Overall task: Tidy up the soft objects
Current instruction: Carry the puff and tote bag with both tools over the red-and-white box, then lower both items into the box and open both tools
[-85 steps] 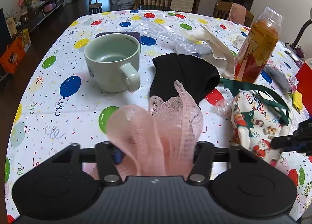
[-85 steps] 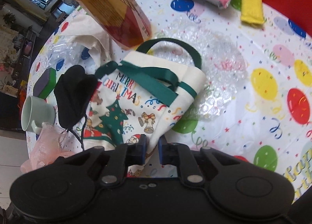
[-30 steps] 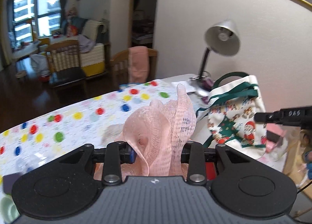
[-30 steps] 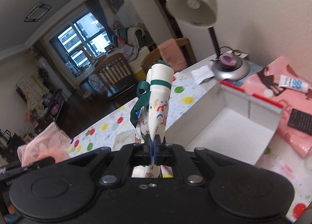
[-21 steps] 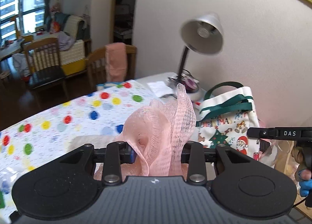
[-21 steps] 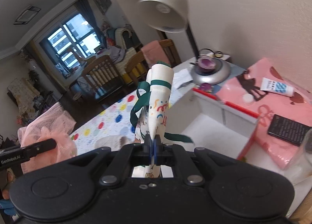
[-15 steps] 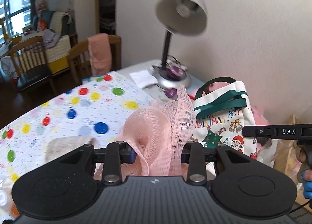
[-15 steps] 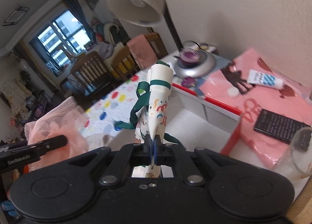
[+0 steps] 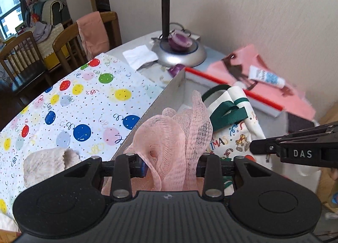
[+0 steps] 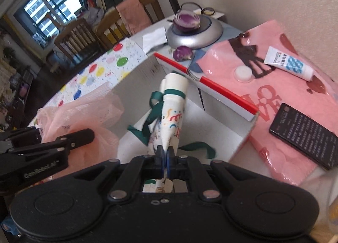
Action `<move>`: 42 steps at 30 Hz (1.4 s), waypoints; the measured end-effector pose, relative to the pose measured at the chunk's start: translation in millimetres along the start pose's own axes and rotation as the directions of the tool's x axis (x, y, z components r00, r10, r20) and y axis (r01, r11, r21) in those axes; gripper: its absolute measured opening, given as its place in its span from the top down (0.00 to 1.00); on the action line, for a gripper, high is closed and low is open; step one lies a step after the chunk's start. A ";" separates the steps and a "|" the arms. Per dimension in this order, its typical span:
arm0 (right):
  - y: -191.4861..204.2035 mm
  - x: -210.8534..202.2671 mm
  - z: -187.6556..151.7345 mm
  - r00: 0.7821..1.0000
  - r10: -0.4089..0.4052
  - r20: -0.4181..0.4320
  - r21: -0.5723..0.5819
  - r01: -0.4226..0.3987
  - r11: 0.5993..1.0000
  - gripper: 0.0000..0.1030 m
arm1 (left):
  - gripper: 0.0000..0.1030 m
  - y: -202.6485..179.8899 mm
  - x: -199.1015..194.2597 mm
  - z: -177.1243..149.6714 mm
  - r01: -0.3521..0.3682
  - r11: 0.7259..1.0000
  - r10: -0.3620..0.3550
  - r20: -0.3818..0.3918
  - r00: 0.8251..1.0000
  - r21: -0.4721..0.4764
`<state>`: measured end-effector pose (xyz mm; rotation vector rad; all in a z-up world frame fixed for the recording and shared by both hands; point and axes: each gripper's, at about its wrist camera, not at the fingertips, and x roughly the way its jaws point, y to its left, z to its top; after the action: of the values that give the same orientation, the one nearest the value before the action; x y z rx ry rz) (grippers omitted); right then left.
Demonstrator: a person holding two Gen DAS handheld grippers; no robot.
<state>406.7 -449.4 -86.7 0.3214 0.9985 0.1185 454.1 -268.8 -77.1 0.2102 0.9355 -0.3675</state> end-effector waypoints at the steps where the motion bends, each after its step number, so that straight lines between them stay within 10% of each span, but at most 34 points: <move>1: -0.3 5.7 1.5 1.000 -0.003 -0.009 -0.003 0.003 1.000 0.99 | 0.67 -0.2 7.8 0.6 -0.009 1.000 0.009 -0.010 1.000 0.004; 23: -7.8 50.7 6.4 0.994 -0.070 -0.080 -0.077 0.064 0.995 0.88 | 0.61 -8.4 88.2 -14.7 0.006 1.000 -0.004 -0.241 0.970 0.005; 26: -5.9 49.9 6.3 0.994 -0.068 -0.081 -0.086 0.061 0.994 0.85 | 0.42 -6.5 84.3 -14.0 0.014 1.000 -0.018 -0.232 0.972 -0.018; 42: -1.4 25.5 0.6 0.997 -0.051 -0.062 -0.133 0.043 0.990 0.61 | 0.27 -2.6 36.0 -14.9 0.079 0.995 -0.087 -0.126 0.988 -0.067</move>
<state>420.9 -444.7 -107.4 0.1740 1.0572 0.1524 461.3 -274.0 -115.1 0.1397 1.0843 -0.4046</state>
